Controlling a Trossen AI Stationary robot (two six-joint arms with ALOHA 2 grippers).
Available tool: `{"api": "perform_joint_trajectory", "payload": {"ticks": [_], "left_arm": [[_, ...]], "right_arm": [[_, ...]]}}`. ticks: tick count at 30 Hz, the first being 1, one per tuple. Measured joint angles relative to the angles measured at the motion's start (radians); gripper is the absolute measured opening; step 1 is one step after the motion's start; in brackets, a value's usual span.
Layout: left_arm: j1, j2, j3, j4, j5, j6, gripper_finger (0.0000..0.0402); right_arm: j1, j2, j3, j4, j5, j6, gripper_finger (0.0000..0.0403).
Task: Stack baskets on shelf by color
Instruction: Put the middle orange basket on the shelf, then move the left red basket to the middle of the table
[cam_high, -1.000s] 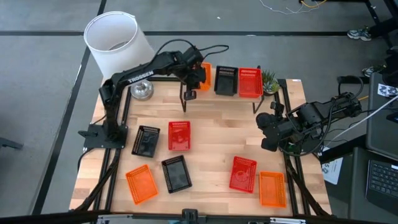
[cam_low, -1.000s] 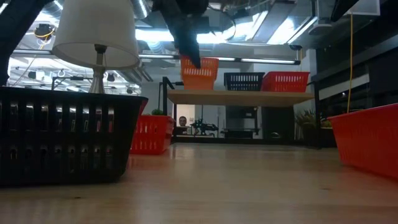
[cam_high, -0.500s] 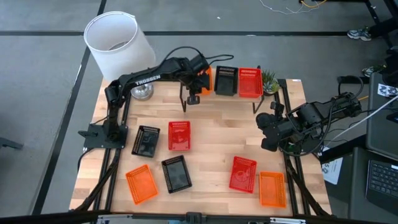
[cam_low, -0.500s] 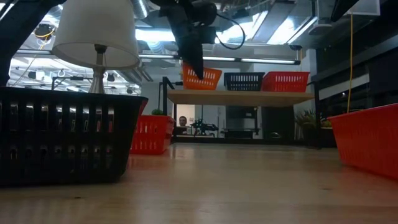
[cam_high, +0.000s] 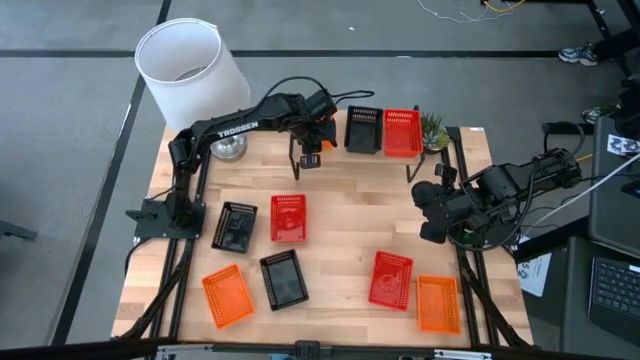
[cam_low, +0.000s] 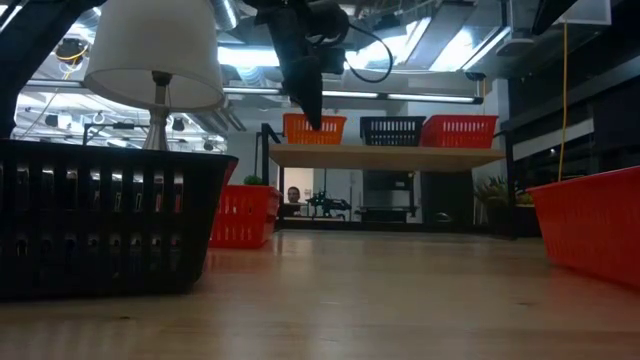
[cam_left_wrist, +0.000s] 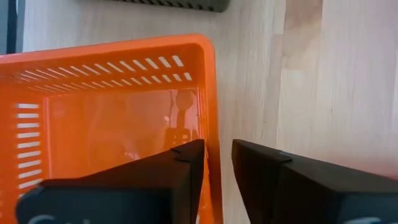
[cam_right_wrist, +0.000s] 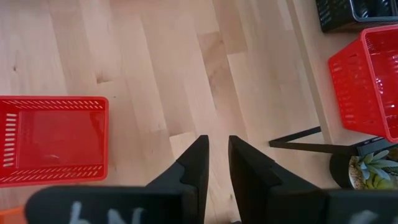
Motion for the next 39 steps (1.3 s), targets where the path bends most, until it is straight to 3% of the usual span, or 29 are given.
{"api": "perform_joint_trajectory", "payload": {"ticks": [13, 20, 25, 31, 36, 39], "left_arm": [[-0.04, -0.055, 0.0, -0.006, -0.083, 0.002, 0.0079], [-0.075, -0.1, 0.0, -0.007, -0.213, -0.014, 0.0078], [-0.144, -0.168, 0.0, -0.118, -0.129, -0.139, 0.0078], [-0.236, -0.233, 0.0, -0.535, -0.111, -0.404, 0.0078], [-0.322, -0.304, -0.052, -0.53, -0.059, -0.532, 0.0078], [-0.38, -0.35, -0.139, -0.542, -0.096, -0.574, 0.0078]], "right_arm": [[0.0, 0.0, 0.0, -0.001, 0.0, -0.003, 0.0062], [0.0, 0.0, 0.0, -0.001, 0.0, -0.003, 0.0062], [0.0, 0.0, 0.0, -0.001, 0.0, -0.003, 0.0062], [0.0, 0.0, 0.0, 0.002, 0.0, 0.002, 0.0062], [0.0, 0.0, 0.0, 0.036, 0.0, 0.003, 0.0062], [0.0, 0.0, 0.0, 0.07, 0.0, 0.004, 0.0062]]}}
